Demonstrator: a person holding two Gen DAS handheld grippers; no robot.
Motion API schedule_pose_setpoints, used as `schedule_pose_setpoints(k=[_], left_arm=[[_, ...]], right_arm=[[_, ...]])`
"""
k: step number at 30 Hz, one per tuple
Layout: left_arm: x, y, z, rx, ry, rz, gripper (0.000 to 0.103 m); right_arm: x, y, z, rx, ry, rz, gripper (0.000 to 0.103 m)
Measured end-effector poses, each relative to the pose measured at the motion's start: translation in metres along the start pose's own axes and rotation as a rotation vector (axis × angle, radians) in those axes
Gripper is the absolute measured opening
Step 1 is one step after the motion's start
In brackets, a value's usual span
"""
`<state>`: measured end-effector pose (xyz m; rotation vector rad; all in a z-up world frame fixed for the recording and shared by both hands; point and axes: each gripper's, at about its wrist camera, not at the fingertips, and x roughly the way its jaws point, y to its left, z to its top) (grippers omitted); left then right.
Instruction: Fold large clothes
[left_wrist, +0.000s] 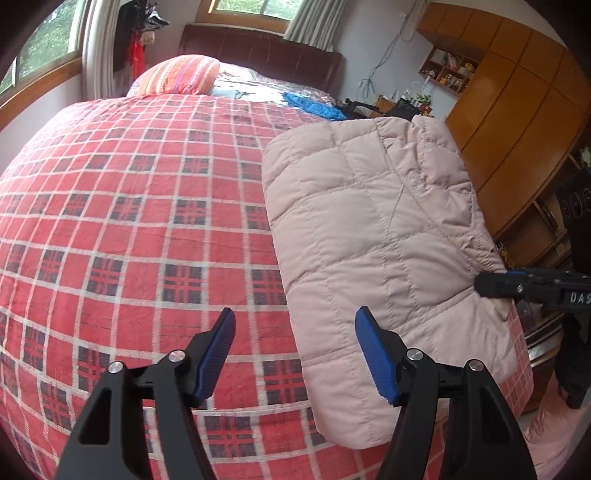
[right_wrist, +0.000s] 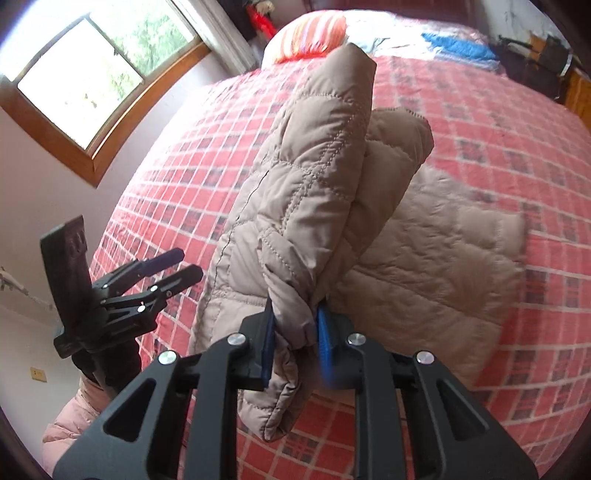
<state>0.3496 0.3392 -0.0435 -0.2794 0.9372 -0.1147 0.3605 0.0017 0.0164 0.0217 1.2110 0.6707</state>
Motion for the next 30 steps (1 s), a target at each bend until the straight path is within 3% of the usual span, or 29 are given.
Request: schedule_pose_setpoints(k=[6,10,18,20,26,30], left_arm=[[0.019,-0.021,0.003,-0.001,0.067,-0.081,0.070],[0.039,-0.031,0.004,-0.023,0.116,-0.116,0.068],[0.079,-0.058,-0.002,0.007,0.211,-0.171,0.057],[0.089,-0.060,-0.004,-0.006,0.242,-0.194,0.046],[0.094,-0.073,-0.006,0.030,0.225,-0.165,0.034],[0.093,-0.080,-0.010,0.066,0.203,-0.130,0.034]], right_arm=[[-0.033,-0.050,-0.020,0.090,-0.042,-0.074,0.019],[-0.029,-0.084,-0.037,0.161,-0.027,-0.102,0.019],[0.007,-0.131,-0.063,0.248,0.037,-0.117,0.019],[0.019,-0.137,-0.067,0.257,0.054,-0.124,0.020],[0.042,-0.149,-0.074,0.290,0.074,-0.104,0.021],[0.051,-0.144,-0.075,0.276,0.073,-0.132,0.022]])
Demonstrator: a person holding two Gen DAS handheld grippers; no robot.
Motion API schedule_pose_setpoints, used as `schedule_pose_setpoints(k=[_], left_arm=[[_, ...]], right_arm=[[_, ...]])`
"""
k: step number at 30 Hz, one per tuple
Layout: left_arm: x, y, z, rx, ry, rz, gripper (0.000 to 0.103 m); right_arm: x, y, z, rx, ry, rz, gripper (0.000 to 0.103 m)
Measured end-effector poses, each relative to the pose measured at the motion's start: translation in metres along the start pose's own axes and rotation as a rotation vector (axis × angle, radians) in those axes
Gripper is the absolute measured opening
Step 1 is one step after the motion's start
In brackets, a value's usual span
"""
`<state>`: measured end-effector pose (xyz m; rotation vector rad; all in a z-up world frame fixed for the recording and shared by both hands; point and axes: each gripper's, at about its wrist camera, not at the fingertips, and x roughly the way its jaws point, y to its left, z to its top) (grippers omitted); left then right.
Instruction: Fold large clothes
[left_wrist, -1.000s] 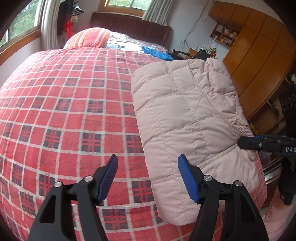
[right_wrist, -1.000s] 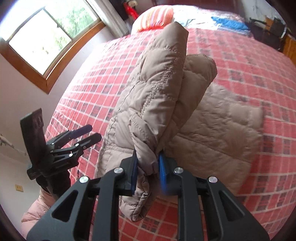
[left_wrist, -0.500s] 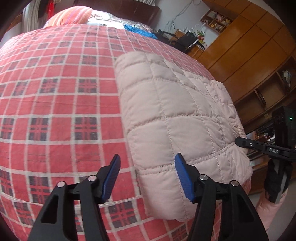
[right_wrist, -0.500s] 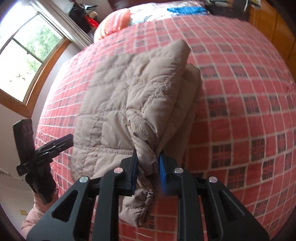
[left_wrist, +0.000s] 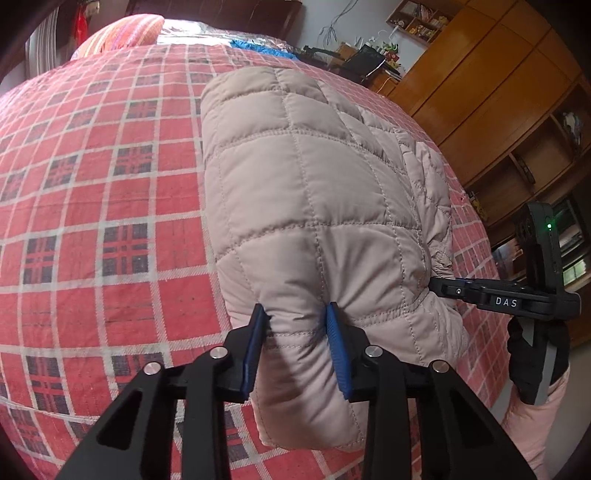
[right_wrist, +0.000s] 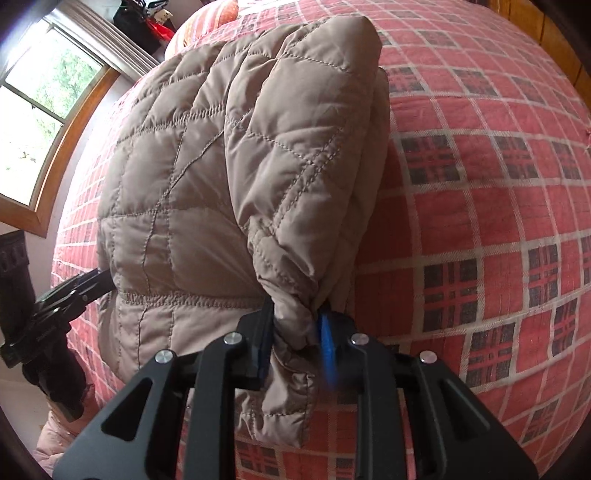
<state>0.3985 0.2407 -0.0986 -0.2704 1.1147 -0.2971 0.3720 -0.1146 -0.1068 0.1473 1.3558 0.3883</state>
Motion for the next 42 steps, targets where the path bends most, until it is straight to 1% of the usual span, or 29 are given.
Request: schedule_pose_setpoints(k=[4,7,8,10,11,12,15,17,19,20,21,22,23,26,29,32,35,38,40,41,42], left_arm=[[-0.002,-0.003,-0.003,0.014,-0.018,0.023,0.034],[-0.006,-0.003,-0.003,0.007,-0.023,0.037,0.035],[-0.008,-0.002,-0.003,0.004,-0.026,0.040,0.036],[-0.011,-0.002,-0.004,0.006,-0.026,0.046,0.038],[-0.014,-0.003,-0.007,0.007,-0.028,0.047,0.039],[-0.017,-0.003,-0.009,0.010,-0.031,0.051,0.041],[-0.024,-0.006,-0.015,0.020,-0.031,0.054,0.048],[-0.028,-0.006,-0.021,0.023,-0.027,0.056,0.056],[-0.031,-0.005,-0.026,0.024,-0.025,0.054,0.058],[-0.032,-0.004,-0.028,0.023,-0.022,0.051,0.060],[-0.033,-0.003,-0.031,0.020,-0.018,0.044,0.061],[-0.033,-0.001,-0.034,0.015,-0.013,0.037,0.061],[-0.032,-0.001,-0.035,0.014,-0.009,0.036,0.061],[-0.029,0.002,-0.041,0.014,0.004,0.040,0.061],[-0.025,0.008,-0.044,0.011,0.011,0.042,0.062],[-0.019,0.015,-0.047,0.012,0.017,0.036,0.063],[-0.012,0.022,-0.048,-0.003,0.029,0.024,0.066],[-0.017,0.025,-0.045,-0.016,0.029,-0.006,0.066],[-0.027,0.029,-0.039,-0.021,0.013,-0.028,0.066],[-0.032,0.033,-0.035,-0.026,-0.001,-0.027,0.066],[-0.035,0.036,-0.031,-0.033,-0.012,-0.027,0.067]], right_arm=[[0.001,0.009,0.001,0.003,0.003,-0.019,0.024],[-0.014,0.017,0.002,-0.004,-0.012,-0.043,0.036],[-0.017,0.018,0.002,-0.006,-0.021,-0.051,0.041],[-0.028,0.020,-0.003,-0.012,-0.035,-0.042,0.043],[-0.031,0.020,-0.006,-0.010,-0.032,-0.029,0.047],[-0.033,0.021,-0.008,-0.009,-0.029,-0.018,0.049],[-0.040,0.026,-0.021,-0.024,-0.021,-0.008,0.049],[-0.042,0.027,-0.028,-0.023,-0.010,0.009,0.049],[-0.040,0.026,-0.036,-0.023,0.001,0.018,0.049],[-0.039,0.026,-0.039,-0.019,0.007,0.022,0.044],[-0.038,0.025,-0.044,-0.017,0.014,0.037,0.036],[-0.035,0.026,-0.045,-0.017,0.026,0.055,0.032],[-0.034,0.027,-0.047,-0.016,0.032,0.069,0.026],[-0.032,0.033,-0.056,-0.034,0.029,0.086,0.015],[-0.024,0.037,-0.060,-0.037,0.044,0.088,0.014],[0.002,0.039,-0.068,-0.022,0.067,0.103,0.014],[0.014,0.038,-0.064,-0.008,0.083,0.114,0.015],[0.006,0.041,-0.064,-0.033,0.063,0.113,0.020],[-0.009,0.040,-0.061,-0.042,0.030,0.113,0.026],[-0.019,0.033,-0.063,-0.043,0.007,0.114,0.040],[-0.019,0.034,-0.061,-0.041,-0.012,0.112,0.060]])
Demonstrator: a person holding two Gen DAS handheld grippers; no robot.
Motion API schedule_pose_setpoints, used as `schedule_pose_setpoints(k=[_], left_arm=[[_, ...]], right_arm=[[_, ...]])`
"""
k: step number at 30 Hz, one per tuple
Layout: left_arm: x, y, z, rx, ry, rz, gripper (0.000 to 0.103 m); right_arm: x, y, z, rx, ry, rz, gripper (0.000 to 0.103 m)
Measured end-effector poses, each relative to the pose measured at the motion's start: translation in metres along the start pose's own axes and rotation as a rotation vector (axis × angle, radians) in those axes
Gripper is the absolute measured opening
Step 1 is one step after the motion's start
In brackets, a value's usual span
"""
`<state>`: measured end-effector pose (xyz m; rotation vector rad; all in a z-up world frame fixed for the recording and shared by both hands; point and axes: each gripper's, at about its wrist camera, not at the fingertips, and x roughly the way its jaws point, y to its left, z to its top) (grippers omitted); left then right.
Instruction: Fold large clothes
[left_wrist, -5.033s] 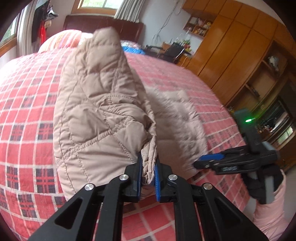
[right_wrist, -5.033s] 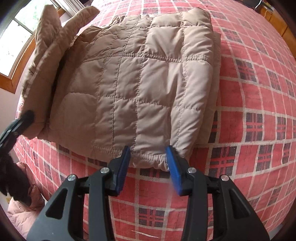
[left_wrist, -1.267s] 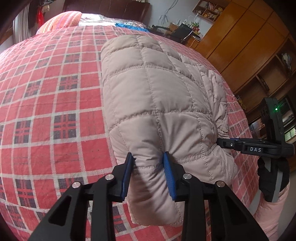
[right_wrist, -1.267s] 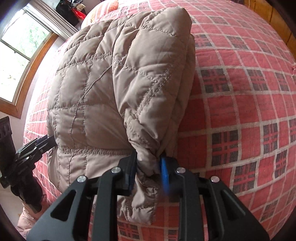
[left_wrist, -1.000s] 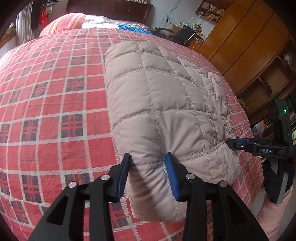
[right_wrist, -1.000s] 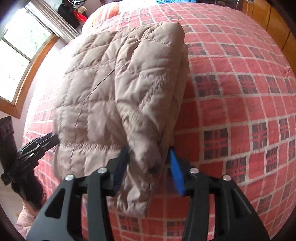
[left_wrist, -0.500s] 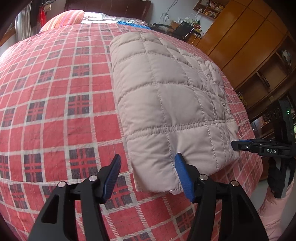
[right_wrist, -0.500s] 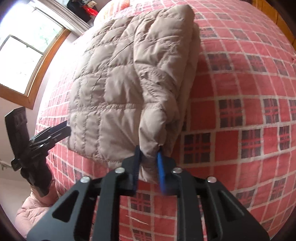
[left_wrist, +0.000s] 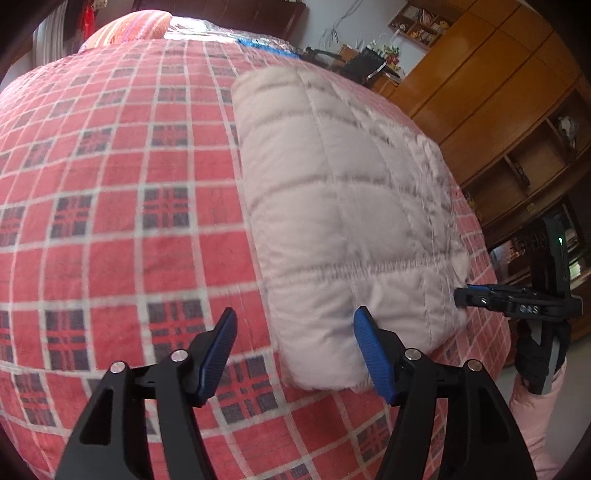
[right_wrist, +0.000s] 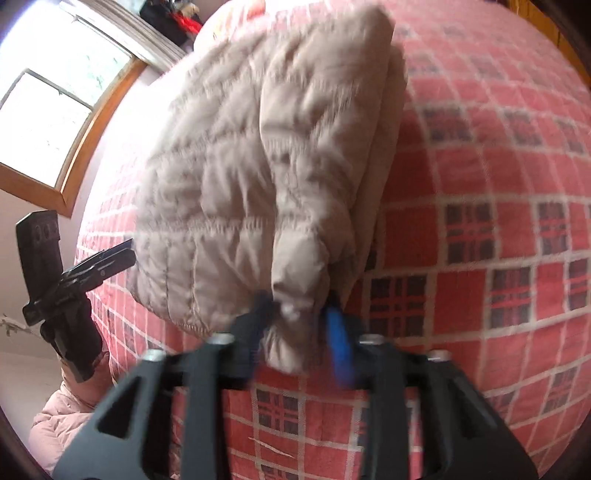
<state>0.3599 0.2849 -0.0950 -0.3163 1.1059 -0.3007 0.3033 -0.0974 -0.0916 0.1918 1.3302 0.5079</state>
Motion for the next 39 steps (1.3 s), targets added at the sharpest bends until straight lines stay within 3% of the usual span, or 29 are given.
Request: schedule_pose_setpoints(k=[1,3,8,14,17,22,24,25,27,28,30,34,39], left_arm=[[-0.004,0.004,0.006,-0.011,-0.013,-0.010,0.072],[-0.006,0.014,0.021,-0.033,-0.029,-0.044,0.079],[0.011,0.037,0.051,-0.090,-0.001,-0.137,0.079],[0.046,0.043,0.065,-0.126,0.060,-0.292,0.082],[0.064,0.044,0.067,-0.149,0.089,-0.341,0.090],[0.080,0.039,0.069,-0.146,0.105,-0.396,0.093],[0.079,0.032,0.067,-0.115,0.097,-0.382,0.091],[0.078,0.029,0.066,-0.100,0.091,-0.367,0.083],[0.074,0.026,0.064,-0.088,0.080,-0.362,0.071],[0.072,0.028,0.064,-0.087,0.078,-0.366,0.063],[0.068,0.029,0.062,-0.094,0.067,-0.376,0.055],[0.054,0.027,0.054,-0.094,0.032,-0.394,0.047],[0.003,0.033,0.034,-0.076,-0.061,-0.395,0.046]], right_arm=[[-0.007,-0.001,0.003,0.001,-0.031,-0.007,0.068],[-0.015,-0.004,0.010,0.006,-0.070,-0.007,0.070],[-0.009,-0.027,0.038,0.070,-0.087,0.098,0.075],[0.025,-0.049,0.060,0.100,-0.050,0.205,0.080],[0.043,-0.050,0.063,0.105,-0.034,0.246,0.085],[0.065,-0.055,0.072,0.117,-0.009,0.300,0.089],[0.069,-0.052,0.071,0.110,-0.011,0.310,0.082],[0.070,-0.049,0.071,0.103,-0.014,0.303,0.080],[0.070,-0.040,0.074,0.086,-0.028,0.294,0.060],[0.070,-0.033,0.074,0.078,-0.036,0.295,0.057],[0.068,-0.021,0.083,0.062,-0.059,0.292,0.046],[0.054,-0.008,0.080,0.028,-0.094,0.314,0.039],[0.042,0.026,0.071,-0.064,-0.108,0.361,0.038]])
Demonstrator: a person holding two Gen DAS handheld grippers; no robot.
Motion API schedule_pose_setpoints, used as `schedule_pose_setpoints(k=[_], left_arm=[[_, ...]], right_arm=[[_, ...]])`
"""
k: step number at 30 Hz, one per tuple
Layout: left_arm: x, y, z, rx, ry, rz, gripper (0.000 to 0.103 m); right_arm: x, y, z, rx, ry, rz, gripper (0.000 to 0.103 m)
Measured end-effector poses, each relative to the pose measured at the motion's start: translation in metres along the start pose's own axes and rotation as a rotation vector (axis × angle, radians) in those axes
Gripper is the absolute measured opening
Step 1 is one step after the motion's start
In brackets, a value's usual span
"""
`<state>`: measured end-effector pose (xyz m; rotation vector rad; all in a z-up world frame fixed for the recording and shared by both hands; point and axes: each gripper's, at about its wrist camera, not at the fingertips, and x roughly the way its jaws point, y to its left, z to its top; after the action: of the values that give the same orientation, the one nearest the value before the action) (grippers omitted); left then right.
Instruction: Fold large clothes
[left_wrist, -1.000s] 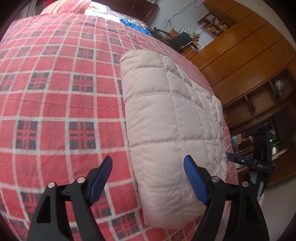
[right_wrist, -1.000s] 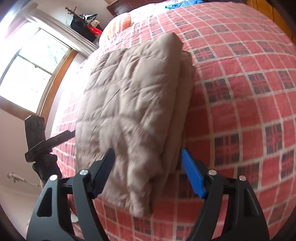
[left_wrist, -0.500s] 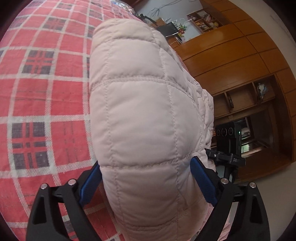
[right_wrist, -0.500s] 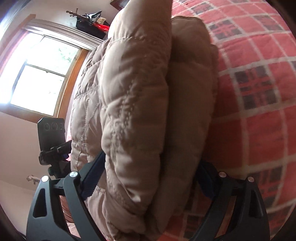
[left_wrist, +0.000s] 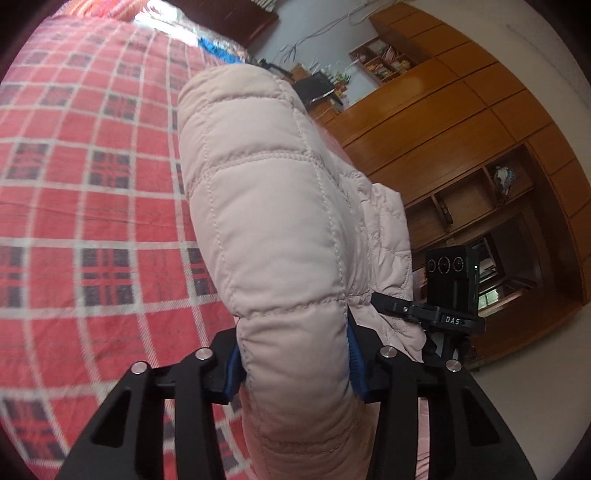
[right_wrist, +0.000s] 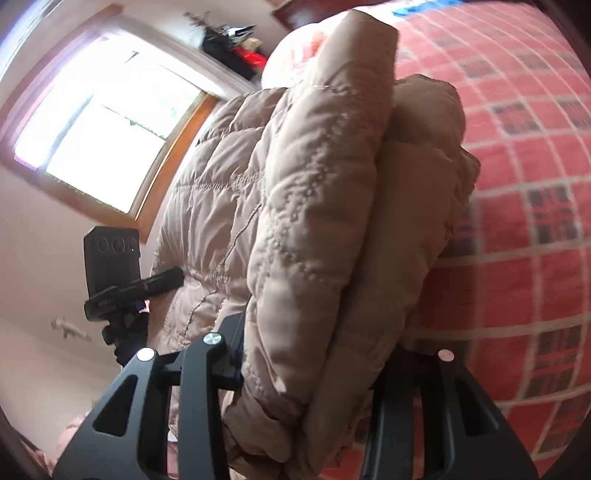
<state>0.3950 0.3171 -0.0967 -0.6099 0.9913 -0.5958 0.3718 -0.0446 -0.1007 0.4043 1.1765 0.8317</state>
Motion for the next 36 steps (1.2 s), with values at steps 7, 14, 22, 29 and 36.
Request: schedule_pose_setpoints(k=[7,14,22,29,36], left_arm=[[-0.077,-0.002,-0.044,0.012,-0.090,0.038,0.046],[-0.102,0.035,-0.068,-0.022,-0.081,0.105,0.047],[-0.096,0.080,-0.075,-0.038,-0.031,0.141,0.056],[-0.105,0.065,-0.082,-0.018,-0.045,0.273,0.073],[-0.134,0.013,-0.105,0.053,-0.108,0.484,0.079]], right_arm=[[0.016,0.074,-0.008,-0.152,0.029,0.025,0.038],[0.075,0.092,-0.014,-0.155,0.121,0.014,0.038],[0.132,0.074,-0.003,-0.050,0.157,0.025,0.043],[0.112,0.060,-0.017,-0.050,0.142,-0.034,0.069],[0.059,0.098,-0.051,-0.124,0.100,-0.189,0.072]])
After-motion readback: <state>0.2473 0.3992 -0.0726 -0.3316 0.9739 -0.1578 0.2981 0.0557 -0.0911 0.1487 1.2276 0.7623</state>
